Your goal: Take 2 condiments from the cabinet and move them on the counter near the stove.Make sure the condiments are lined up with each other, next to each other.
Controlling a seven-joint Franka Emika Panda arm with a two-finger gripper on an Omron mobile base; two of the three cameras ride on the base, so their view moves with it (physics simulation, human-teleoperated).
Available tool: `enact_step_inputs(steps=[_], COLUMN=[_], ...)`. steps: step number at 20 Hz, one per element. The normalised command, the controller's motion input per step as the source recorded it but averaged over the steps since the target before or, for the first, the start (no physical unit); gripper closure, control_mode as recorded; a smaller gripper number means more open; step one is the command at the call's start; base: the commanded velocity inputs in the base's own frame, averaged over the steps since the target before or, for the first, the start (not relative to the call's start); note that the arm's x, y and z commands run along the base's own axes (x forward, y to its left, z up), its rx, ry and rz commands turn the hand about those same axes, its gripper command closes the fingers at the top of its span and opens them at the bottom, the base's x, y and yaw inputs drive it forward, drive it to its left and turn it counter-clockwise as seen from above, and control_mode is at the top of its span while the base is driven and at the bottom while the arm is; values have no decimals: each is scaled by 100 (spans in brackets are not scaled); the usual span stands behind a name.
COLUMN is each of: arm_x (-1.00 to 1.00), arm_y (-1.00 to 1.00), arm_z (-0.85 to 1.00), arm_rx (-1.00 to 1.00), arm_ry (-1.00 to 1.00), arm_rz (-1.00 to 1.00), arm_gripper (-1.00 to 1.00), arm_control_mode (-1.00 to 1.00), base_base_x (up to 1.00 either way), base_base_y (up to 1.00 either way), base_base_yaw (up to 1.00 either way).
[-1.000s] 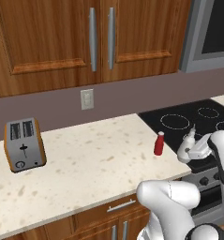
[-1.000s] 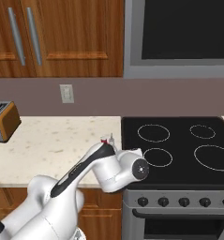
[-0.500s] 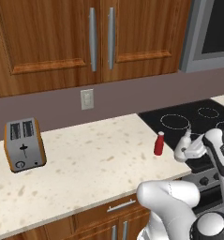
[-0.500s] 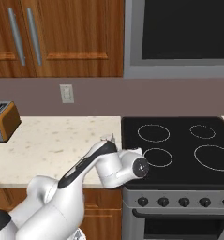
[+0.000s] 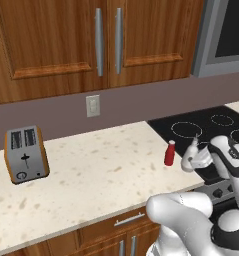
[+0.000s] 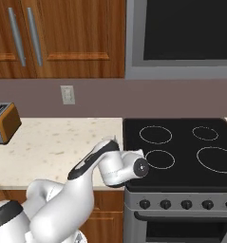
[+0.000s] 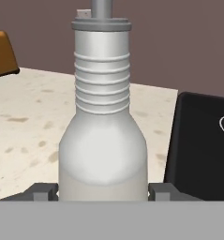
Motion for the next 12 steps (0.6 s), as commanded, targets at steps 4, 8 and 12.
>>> enact_step_inputs(steps=[4,8,12], arm_x=[18,7,0], arm_y=[0,0,0], arm_z=[-18,-20,-14], arm_rx=[0,0,0], arm_ry=[0,0,1], arm_rz=[0,0,0], arm_gripper=[100,100,100], arm_control_mode=[-100,-100,-100], base_base_x=[0,0,0], base_base_y=[0,0,0], base_base_yaw=[0,0,0])
